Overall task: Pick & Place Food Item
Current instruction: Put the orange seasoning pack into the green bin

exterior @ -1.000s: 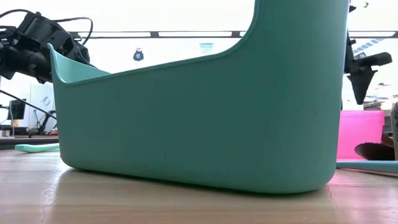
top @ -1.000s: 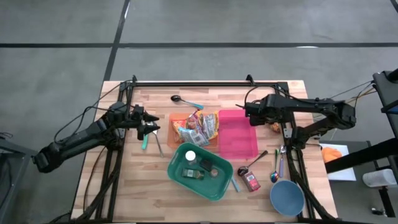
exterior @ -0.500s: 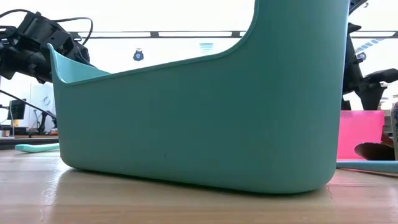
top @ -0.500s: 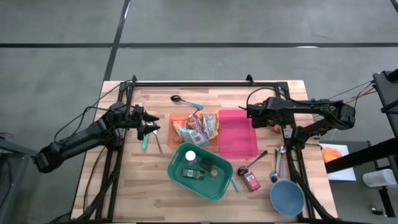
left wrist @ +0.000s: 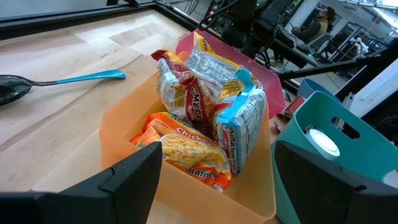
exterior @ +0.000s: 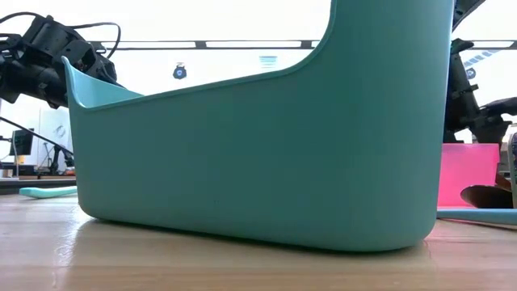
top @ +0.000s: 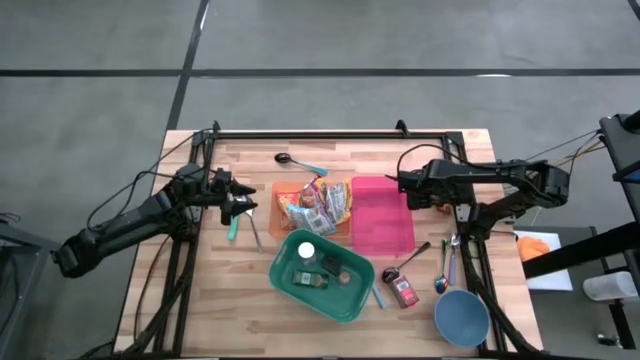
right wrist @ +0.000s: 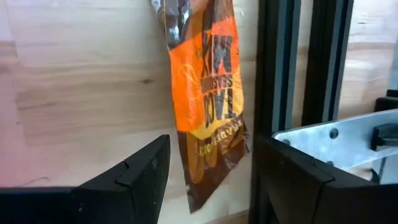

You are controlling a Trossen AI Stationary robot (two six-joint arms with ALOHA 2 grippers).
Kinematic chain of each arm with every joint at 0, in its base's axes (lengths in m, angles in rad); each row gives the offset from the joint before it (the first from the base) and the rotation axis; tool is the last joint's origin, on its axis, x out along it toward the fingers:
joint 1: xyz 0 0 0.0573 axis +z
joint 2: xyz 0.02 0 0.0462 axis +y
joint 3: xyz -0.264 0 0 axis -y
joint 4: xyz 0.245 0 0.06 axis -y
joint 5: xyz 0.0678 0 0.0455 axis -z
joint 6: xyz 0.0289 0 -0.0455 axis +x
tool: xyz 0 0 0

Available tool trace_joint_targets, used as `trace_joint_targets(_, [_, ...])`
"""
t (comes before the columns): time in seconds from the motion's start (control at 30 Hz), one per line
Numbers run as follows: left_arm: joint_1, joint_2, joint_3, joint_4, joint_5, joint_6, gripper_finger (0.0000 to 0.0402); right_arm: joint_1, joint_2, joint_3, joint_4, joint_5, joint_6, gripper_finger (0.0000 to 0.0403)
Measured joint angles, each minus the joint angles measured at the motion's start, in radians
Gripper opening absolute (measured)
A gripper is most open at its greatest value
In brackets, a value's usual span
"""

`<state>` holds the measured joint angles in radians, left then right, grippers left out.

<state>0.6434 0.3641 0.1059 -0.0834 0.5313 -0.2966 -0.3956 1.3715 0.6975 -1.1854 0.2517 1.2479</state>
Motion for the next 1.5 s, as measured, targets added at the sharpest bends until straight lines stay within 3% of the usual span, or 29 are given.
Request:
trace_joint_targets(0.17, [0.000, 0.000, 0.000, 0.000, 0.000, 0.000, 0.0315, -0.039, 0.033, 0.000, 0.034, -0.050, -0.069, 0.0232])
trace_joint_targets(0.57, [0.000, 0.000, 0.000, 0.000, 0.000, 0.000, 0.0315, -0.093, 0.100, 0.002, 0.051, -0.048, -0.131, 0.0227])
trace_joint_targets(0.7, [0.000, 0.000, 0.000, 0.000, 0.000, 0.000, 0.0315, -0.096, 0.098, -0.001, 0.056, -0.049, -0.132, 0.0194])
trace_joint_targets(1.17, [0.000, 0.000, 0.000, 0.000, 0.000, 0.000, 0.0315, -0.096, 0.097, 0.000, 0.071, -0.048, -0.133, 0.0017])
trace_joint_targets(1.5, [0.000, 0.000, 0.000, 0.000, 0.000, 0.000, 0.0315, -0.096, 0.096, 0.000, 0.071, -0.048, -0.126, 0.0015])
